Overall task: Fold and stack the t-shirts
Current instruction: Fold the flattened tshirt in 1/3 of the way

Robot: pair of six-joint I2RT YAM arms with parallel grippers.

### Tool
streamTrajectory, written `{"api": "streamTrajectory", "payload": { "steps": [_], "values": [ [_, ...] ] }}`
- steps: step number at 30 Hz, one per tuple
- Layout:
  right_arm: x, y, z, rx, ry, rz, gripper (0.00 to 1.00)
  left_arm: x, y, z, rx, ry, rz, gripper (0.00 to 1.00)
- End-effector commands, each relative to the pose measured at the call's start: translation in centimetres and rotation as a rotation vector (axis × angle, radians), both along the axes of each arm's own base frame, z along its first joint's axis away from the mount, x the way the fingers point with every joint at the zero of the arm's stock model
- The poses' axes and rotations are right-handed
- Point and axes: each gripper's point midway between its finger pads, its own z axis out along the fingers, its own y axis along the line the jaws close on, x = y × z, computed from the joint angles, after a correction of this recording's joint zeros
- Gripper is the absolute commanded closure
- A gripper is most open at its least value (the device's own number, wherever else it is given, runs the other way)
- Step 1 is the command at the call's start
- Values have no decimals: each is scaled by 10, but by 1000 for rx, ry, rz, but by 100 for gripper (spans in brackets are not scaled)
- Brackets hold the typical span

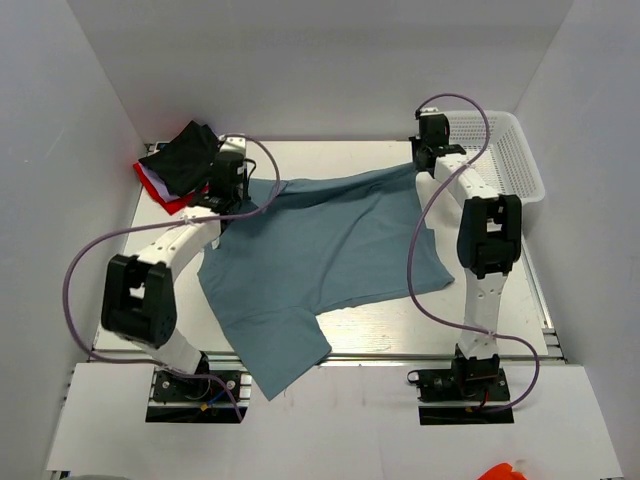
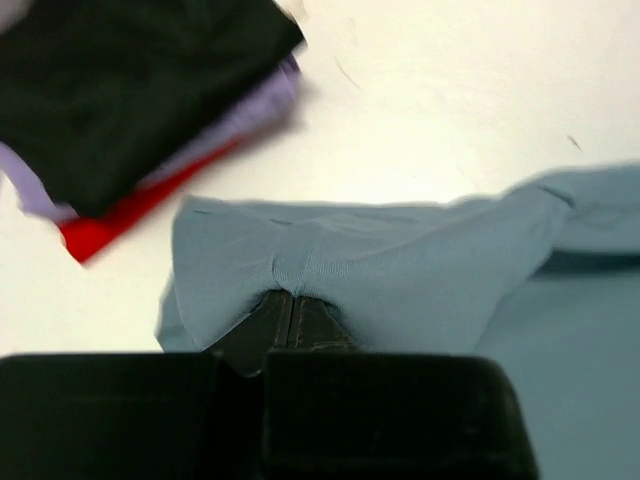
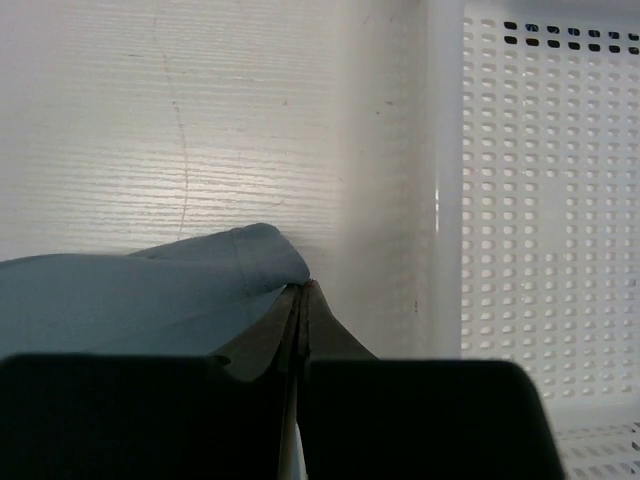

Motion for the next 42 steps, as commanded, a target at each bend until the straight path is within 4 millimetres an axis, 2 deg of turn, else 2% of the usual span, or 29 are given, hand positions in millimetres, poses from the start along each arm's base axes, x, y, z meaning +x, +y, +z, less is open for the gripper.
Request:
{"api": "streamTrajectory", "payload": {
  "steps": [1,3,4,6,7,8,9,10,11,12,13,14,16,17,18,21,23,25,27,28,29,31,33,34,36,39,40,41,42],
  "values": [
    [-3,-10,50,11,-91,-9,100,-49,-14,-30,-143,152,-27,100],
    [-8,-10,48,12,-74,-6,100,-68,-14,-26,-189,171,-19,100],
    [-9,-13,50,15,-74,-9,100,-77,-19,-32,-217,198,-35,100],
    [-14,-13,48,25,-54,-6,100,-96,-25,-30,-266,231,-65,100],
    [-16,-15,53,29,-56,-8,100,-104,-32,-31,-289,250,-90,100],
    [-20,-14,49,30,-44,-1,100,-112,-34,-31,-300,268,-109,100],
    [-22,-15,49,33,-40,-3,100,-126,-36,-41,-320,315,-114,100],
    [-26,-16,54,33,-45,-1,100,-135,-37,-35,-347,308,-123,100],
    [-31,-16,48,34,-30,3,100,-143,-40,-35,-371,318,-133,100],
    [-35,-17,58,36,-44,3,100,-158,-38,-37,-398,332,-120,100],
    [-39,-18,50,34,-25,1,100,-165,-39,-45,-406,362,-116,100],
    [-45,-21,50,30,-16,-6,100,-172,-38,-39,-424,345,-122,100],
    [-55,-20,47,44,-4,-9,100,-189,-43,-50,-465,376,-138,100],
    [-59,-20,54,51,-14,-7,100,-192,-46,-51,-481,373,-161,100],
    [-67,-17,42,57,14,3,100,-204,-51,-58,-515,404,-184,100],
    [-70,-17,43,68,18,2,100,-218,-59,-77,-551,457,-201,100],
    [-78,-17,37,75,56,-3,100,-228,-62,-87,-566,499,-218,100],
    [-92,-18,19,86,104,-32,100,-240,-64,-94,-579,542,-229,100],
    [-99,-26,15,65,115,-65,98,-249,-61,-97,-573,575,-217,85],
    [-107,-26,3,60,146,-68,83,-253,-60,-100,-569,597,-209,70],
    [-110,-26,1,59,151,-68,75,-257,-59,-96,-575,605,-200,38],
    [-115,-28,5,61,147,-75,54,-255,-62,-78,-589,569,-224,1],
    [-114,-27,17,69,116,-78,48,-252,-59,-70,-582,539,-218,0],
    [-113,-24,22,80,107,-68,47,-248,-58,-62,-572,508,-225,0],
    [-111,-15,33,108,85,-31,46,-241,-54,-58,-556,479,-207,0],
    [-108,13,49,208,43,96,42,-218,-56,-49,-549,406,-202,0],
    [-108,21,54,234,33,126,36,-210,-56,-45,-555,383,-193,0],
    [-113,42,54,303,49,214,27,-201,-57,-49,-547,388,-182,0],
    [-111,48,56,325,39,239,27,-190,-56,-46,-566,365,-164,0]
  ]
}}
